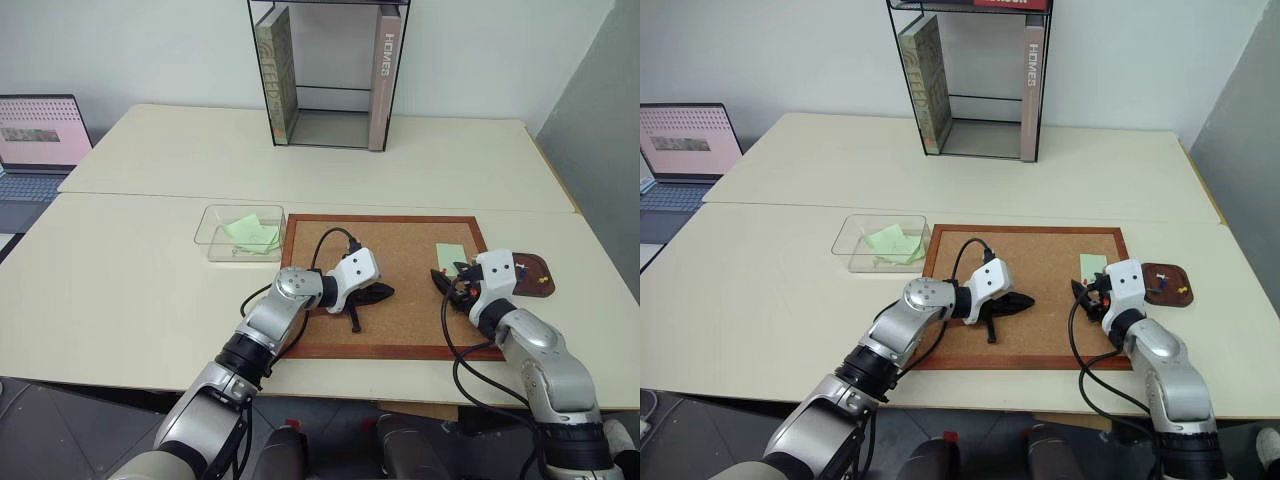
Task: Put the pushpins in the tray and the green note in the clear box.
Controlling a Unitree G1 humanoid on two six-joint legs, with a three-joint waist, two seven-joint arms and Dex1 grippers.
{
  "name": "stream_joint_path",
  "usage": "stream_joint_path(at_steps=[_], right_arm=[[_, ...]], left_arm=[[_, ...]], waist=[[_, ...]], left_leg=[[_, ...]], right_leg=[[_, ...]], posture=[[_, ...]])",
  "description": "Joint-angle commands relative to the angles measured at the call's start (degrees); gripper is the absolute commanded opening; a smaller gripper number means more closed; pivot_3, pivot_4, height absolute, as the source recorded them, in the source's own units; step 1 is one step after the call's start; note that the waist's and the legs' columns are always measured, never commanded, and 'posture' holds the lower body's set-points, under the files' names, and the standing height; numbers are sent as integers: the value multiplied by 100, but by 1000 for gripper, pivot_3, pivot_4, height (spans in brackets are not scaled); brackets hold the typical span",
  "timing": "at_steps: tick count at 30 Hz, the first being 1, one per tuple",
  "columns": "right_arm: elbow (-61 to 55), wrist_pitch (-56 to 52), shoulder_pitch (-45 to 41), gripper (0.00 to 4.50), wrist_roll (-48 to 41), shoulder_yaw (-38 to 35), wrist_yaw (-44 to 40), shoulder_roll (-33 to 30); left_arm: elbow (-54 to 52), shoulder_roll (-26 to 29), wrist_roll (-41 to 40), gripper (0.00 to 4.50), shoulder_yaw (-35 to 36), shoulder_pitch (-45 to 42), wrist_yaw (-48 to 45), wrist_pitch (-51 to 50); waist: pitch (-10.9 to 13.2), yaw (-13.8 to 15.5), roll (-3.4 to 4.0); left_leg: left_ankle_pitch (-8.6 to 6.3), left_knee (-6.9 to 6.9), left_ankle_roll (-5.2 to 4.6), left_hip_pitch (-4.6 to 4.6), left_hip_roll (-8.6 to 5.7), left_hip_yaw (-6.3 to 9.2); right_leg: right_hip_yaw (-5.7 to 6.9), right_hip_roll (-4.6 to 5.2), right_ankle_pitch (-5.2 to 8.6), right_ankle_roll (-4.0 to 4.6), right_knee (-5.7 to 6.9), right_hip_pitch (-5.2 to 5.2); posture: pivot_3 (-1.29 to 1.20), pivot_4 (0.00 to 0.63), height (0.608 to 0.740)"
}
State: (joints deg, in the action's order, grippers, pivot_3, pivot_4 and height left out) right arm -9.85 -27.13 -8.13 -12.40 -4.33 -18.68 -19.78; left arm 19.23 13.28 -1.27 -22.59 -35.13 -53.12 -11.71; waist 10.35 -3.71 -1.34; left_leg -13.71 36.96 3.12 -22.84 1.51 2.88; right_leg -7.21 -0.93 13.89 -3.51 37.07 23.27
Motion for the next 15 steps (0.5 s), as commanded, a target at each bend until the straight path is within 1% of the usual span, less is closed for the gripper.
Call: stream_joint_path(at_steps=[1, 5, 10, 12, 15], right_arm=[[211, 325, -164, 2741, 163, -44, 111, 33], [334, 427, -199, 2126, 215, -79, 147, 64], [301, 469, -180, 1043, 223, -85, 115, 68], [261, 470, -157, 726, 224, -73, 109, 62], [203, 476, -140, 91, 220, -65, 91, 50]], left_arm=[[142, 53, 193, 0, -89, 43, 34, -62], [131, 56, 189, 0, -83, 53, 41, -69], [148, 48, 188, 0, -83, 51, 46, -61], [139, 52, 186, 0, -83, 60, 44, -62], [149, 49, 187, 0, -86, 58, 45, -58]], waist=[[0, 0, 0], [0, 0, 0], [0, -2, 0], [0, -1, 0], [0, -2, 0]], left_leg=[[0, 0, 0, 0, 0, 0], [0, 0, 0, 0, 0, 0], [0, 0, 0, 0, 0, 0], [0, 1, 0, -1, -1, 0], [0, 1, 0, 0, -1, 0]], right_leg=[[-1, 0, -3, -5, 0, 0], [-1, 0, -11, -19, 1, 0], [-1, 0, -10, -18, 0, 0], [-2, 0, -11, -19, 0, 0], [-1, 0, -11, -19, 1, 0]], posture=[[0, 150, 740], [0, 150, 740], [0, 150, 740], [0, 150, 740], [0, 150, 740]])
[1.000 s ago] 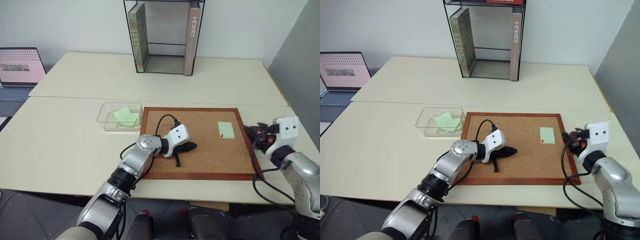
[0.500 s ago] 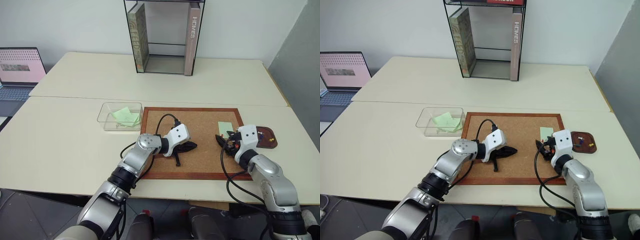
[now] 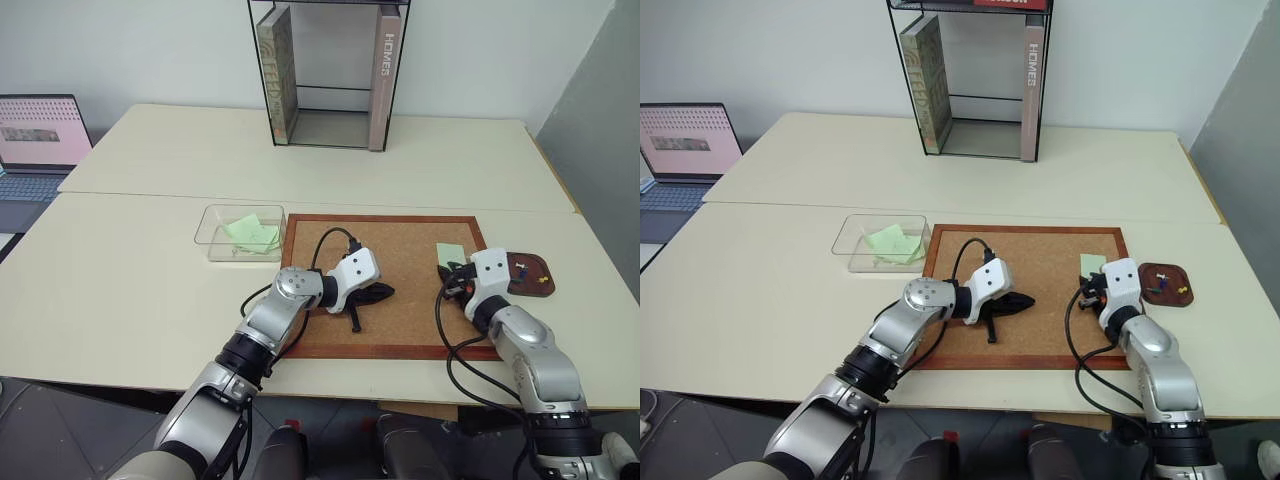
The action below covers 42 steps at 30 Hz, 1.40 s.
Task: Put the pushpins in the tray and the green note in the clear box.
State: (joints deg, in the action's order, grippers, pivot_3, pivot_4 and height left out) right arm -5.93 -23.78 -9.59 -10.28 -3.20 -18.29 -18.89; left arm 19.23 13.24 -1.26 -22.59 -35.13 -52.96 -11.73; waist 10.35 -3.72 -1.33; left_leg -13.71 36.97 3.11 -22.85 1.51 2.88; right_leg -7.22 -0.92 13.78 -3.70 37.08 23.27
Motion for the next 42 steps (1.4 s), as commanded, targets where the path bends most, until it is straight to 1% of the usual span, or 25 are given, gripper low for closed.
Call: stream_joint_path(at_steps=[1, 10, 16, 18, 21, 26, 27, 28, 29, 31, 34, 37, 38, 41, 42], right_arm=[[-254, 134, 17, 44, 3, -173, 37, -48], [-1060, -24, 154, 44, -6, -86, -189, -319], [-1640, -426, -60, 44, -219, -146, -328, -498], [-1769, -589, -153, 44, -296, -145, -369, -528], [-2019, -944, -296, 44, -510, -166, -428, -592], [-2288, -1447, -492, 44, -765, -282, -407, -652], [-2354, -1584, -554, 0, -853, -322, -402, -660], [-2405, -1700, -604, 0, -928, -356, -395, -666], [-2439, -1810, -652, 0, -986, -378, -391, -666], [-2513, -2028, -719, 0, -1110, -414, -398, -681], [-2623, -2319, -805, 0, -1289, -455, -401, -696], [-2700, -2556, -898, 0, -1431, -488, -372, -706], [-2746, -2680, -953, 0, -1518, -506, -358, -698], [-2910, -3027, -1109, 0, -1796, -533, -319, -647], [-2959, -3116, -1144, 0, -1870, -530, -295, -625]], left_arm=[[149, 53, 186, 0, -85, 59, 29, -57], [146, 30, 179, 0, -64, 63, 48, -72], [155, -28, 125, 0, -26, 47, 73, -50], [153, -83, 66, 0, 37, 12, 97, -15], [-41, -198, -160, 0, 250, -38, 110, 90], [-580, -208, -805, 0, 682, -130, -187, -314], [-690, -144, -915, 397, 751, -161, -297, -384], [-769, -90, -982, 489, 794, -182, -373, -434], [-810, -46, -1022, 795, 823, -206, -418, -466], [-860, 0, -1094, 1090, 861, -251, -465, -543], [-832, 23, -1167, 1827, 905, -350, -503, -531], [-702, -1, -1123, 2315, 939, -472, -459, -392], [-570, -49, -1033, 2559, 951, -552, -344, -232], [-173, -200, -850, 3107, 968, -791, -72, 197], [-64, -235, -832, 3107, 962, -852, -51, 271]], waist=[[0, 0, 0], [1, 12, 2], [1, 21, 1], [1, 22, 1], [2, 29, 1], [4, 33, -1], [4, 33, -1], [5, 31, -1], [5, 29, 0], [5, 31, 0], [5, 33, -1], [6, 33, -2], [6, 33, -2], [6, 41, -2], [6, 40, -3]], left_leg=[[0, 0, 0, 0, 0, 0], [0, -5, 0, -5, 0, 2], [0, -1, 0, -2, 0, 2], [0, 0, 0, 0, 0, 2], [0, 1, 0, -2, -1, 1], [0, -4, 0, -10, 0, 2], [0, -5, 0, -11, 0, 3], [-1, -8, 1, -14, 0, 3], [-1, -10, 1, -15, 1, 2], [-1, -13, 1, -16, 1, 3], [-1, -13, 1, -16, 1, 4], [-1, -11, 1, -17, 0, 3], [-1, -10, 1, -18, 0, 4], [-1, -9, 1, -17, 0, 4], [-1, -8, 1, -17, 0, 4]], right_leg=[[0, 0, 0, 0, 0, 0], [2, 0, -1, -2, -1, 3], [1, 0, 0, 0, -1, 3], [1, 0, 10, 17, -1, 2], [0, 0, 11, 19, -1, 1], [3, 1, -1, -3, -2, 8], [3, 0, -2, -3, -2, 9], [3, 0, -2, -3, -2, 13], [3, 0, -2, -3, -2, 15], [3, 0, -1, -3, -2, 18], [4, 0, -1, -3, -2, 18], [4, 0, -2, -3, -4, 17], [4, 0, -2, -3, -4, 17], [5, 0, -2, -4, -3, 17], [4, 0, -2, -4, -3, 17]], posture=[[0, 150, 740], [0, 150, 740], [0, 150, 740], [0, 150, 740], [0, 150, 740], [0, 150, 740], [0, 150, 740], [0, 150, 740], [0, 150, 740], [0, 150, 740], [0, 150, 740], [0, 150, 740], [0, 150, 740], [0, 150, 740], [0, 150, 740]])
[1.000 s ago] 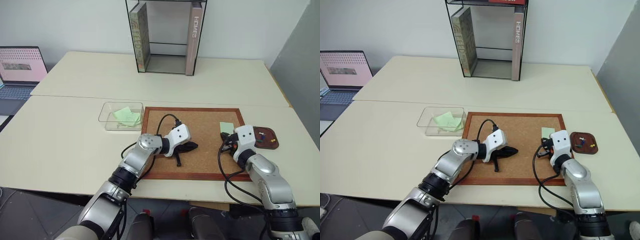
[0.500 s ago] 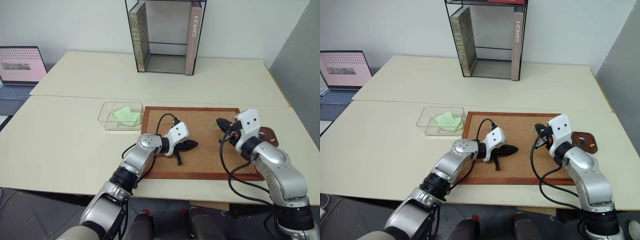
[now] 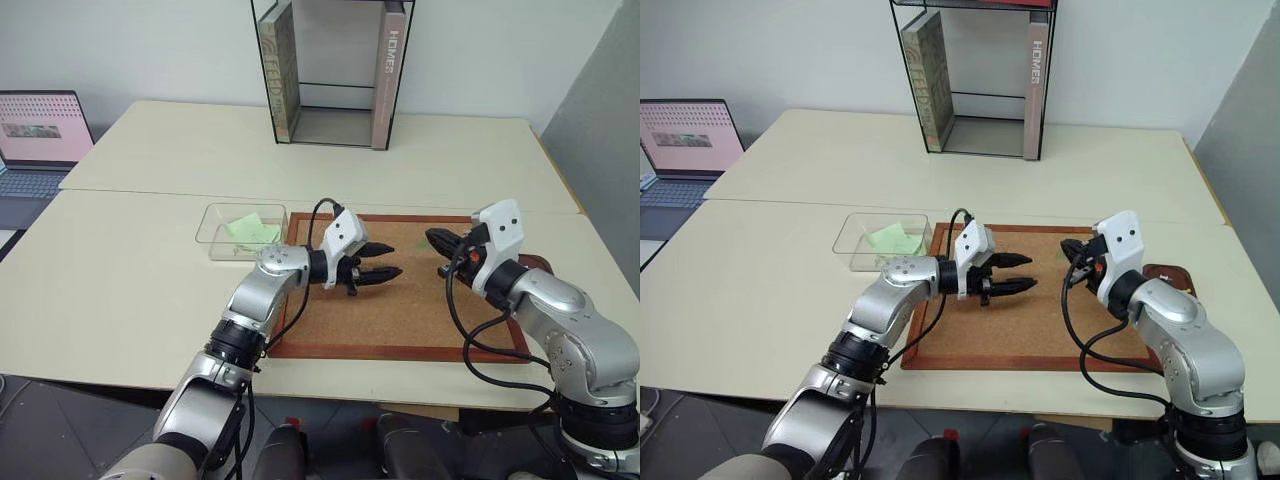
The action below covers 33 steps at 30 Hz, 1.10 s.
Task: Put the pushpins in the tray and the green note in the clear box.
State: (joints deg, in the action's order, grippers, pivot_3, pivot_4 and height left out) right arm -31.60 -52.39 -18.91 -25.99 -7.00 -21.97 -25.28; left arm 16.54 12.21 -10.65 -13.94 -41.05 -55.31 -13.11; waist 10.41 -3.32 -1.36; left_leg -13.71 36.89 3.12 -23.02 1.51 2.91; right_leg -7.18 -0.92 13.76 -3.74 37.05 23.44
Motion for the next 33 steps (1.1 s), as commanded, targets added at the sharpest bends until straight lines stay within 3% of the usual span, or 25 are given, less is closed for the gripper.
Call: stream_joint_path(at_steps=[1, 17, 18, 27, 33], right_arm=[[-419, -321, -246, 0, -346, -140, 97, 30], [-683, -783, -440, 0, -819, -1, 519, 339], [-681, -785, -438, 0, -823, 6, 532, 347], [-709, -839, -435, 0, -970, 1, 641, 370], [-723, -871, -458, 0, -1067, 15, 712, 389]], left_arm=[[299, -156, 119, 3107, 94, -306, 185, 464], [1350, -576, 366, 3107, 75, -714, 205, 1053], [1371, -583, 356, 2753, 84, -721, 194, 1059], [1436, -581, 342, 943, 82, -712, 13, 1118], [1406, -595, 351, 19, 68, -673, -65, 1102]], waist=[[0, -1, 0], [0, -5, 0], [0, -6, 0], [0, -6, 0], [0, -7, 0]], left_leg=[[0, -1, 0, 0, 0, 0], [0, -6, 0, -9, 0, 1], [0, -6, 0, -9, 0, 1], [0, -5, 0, -9, 0, 1], [0, -6, 0, -9, 0, 1]], right_leg=[[0, 0, 0, 0, -1, 0], [1, -1, 0, 0, -3, 8], [1, 0, 0, 0, -3, 9], [1, -1, 0, 0, -3, 9], [1, -1, 0, 0, -3, 9]], posture=[[0, 150, 740], [0, 150, 740], [0, 150, 740], [0, 150, 740], [0, 150, 740]])
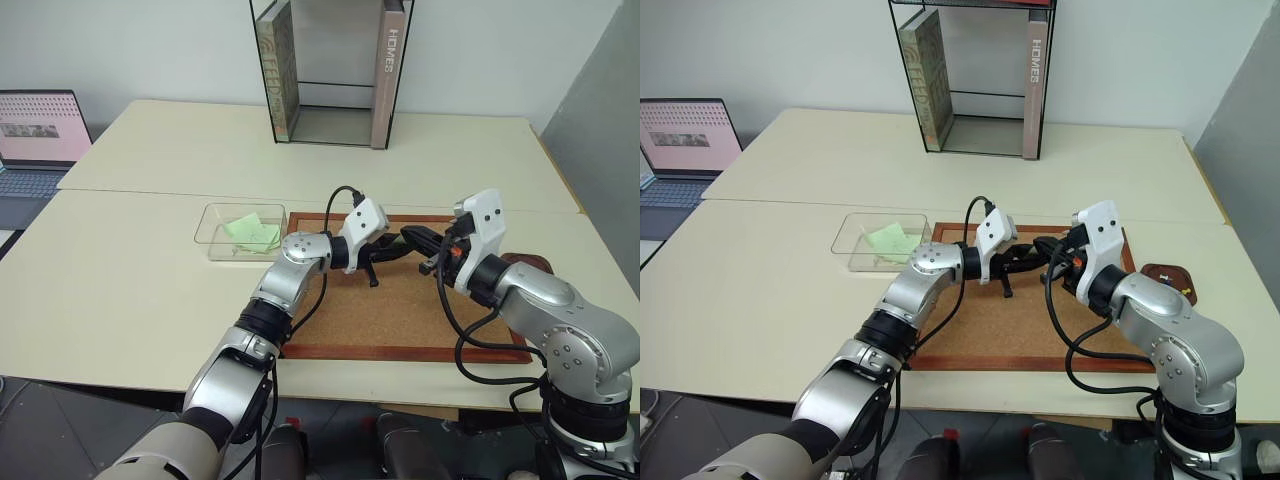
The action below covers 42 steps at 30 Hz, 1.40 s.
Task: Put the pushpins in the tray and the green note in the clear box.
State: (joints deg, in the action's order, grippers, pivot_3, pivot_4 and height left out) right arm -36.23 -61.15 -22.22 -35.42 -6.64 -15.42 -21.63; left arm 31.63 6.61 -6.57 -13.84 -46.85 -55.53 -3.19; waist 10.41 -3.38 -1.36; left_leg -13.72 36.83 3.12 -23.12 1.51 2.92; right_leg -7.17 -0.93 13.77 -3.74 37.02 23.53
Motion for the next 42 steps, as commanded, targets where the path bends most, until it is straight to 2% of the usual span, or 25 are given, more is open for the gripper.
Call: stream_joint_path(at_steps=[1, 16, 22, 25, 28, 33, 42], right_arm=[[-265, 3, -127, 0, -135, -18, 71, 26], [-602, -288, -269, 0, -533, -386, 418, -64], [-719, -429, -61, 0, -650, -1062, 447, -558], [-547, -210, 742, 0, -146, -1247, 102, -1418], [-121, 314, 1398, 0, 497, -1100, -38, -1969], [1048, 1342, 1734, 0, 1405, -751, -145, -2207], [2790, 2398, 1375, 0, 2306, -356, -340, -2208]], left_arm=[[-111, -34, -53, 19, 58, -84, -52, 110], [-230, 122, 152, 19, -130, 139, -205, 74], [-369, 161, 185, 19, -153, 193, -138, -15], [-805, 252, 191, 19, -199, 381, -91, -151], [-1205, 298, 187, 19, -253, 568, -69, -297], [-1546, 319, 225, 19, -318, 689, -15, -436], [-1726, 386, 232, 19, -329, 725, 101, -528]], waist=[[0, 0, 0], [0, 1, 0], [0, 7, 0], [0, 32, -1], [1, 37, -1], [4, 6, -6], [3, -5, -5]], left_leg=[[0, 0, 0, 0, 0, 0], [0, 0, 0, -1, 0, 1], [0, 1, 0, -4, 0, 2], [0, -2, 0, -5, 0, 3], [-1, -1, 0, -12, -1, 5], [0, 9, 0, -5, -3, -2], [0, 9, -1, 12, -3, -10]], right_leg=[[0, 0, 0, 0, 0, 0], [1, 0, 0, 0, 0, 0], [1, 1, 0, 0, -2, 0], [3, 1, 1, 1, -4, 0], [3, 3, 4, -3, -7, 3], [-4, 4, 2, -7, 0, 2], [-10, 2, 2, -7, 1, -11]], posture=[[0, 150, 740], [0, 150, 740], [0, 150, 740], [0, 150, 740], [0, 150, 740], [0, 150, 740], [0, 150, 740]])
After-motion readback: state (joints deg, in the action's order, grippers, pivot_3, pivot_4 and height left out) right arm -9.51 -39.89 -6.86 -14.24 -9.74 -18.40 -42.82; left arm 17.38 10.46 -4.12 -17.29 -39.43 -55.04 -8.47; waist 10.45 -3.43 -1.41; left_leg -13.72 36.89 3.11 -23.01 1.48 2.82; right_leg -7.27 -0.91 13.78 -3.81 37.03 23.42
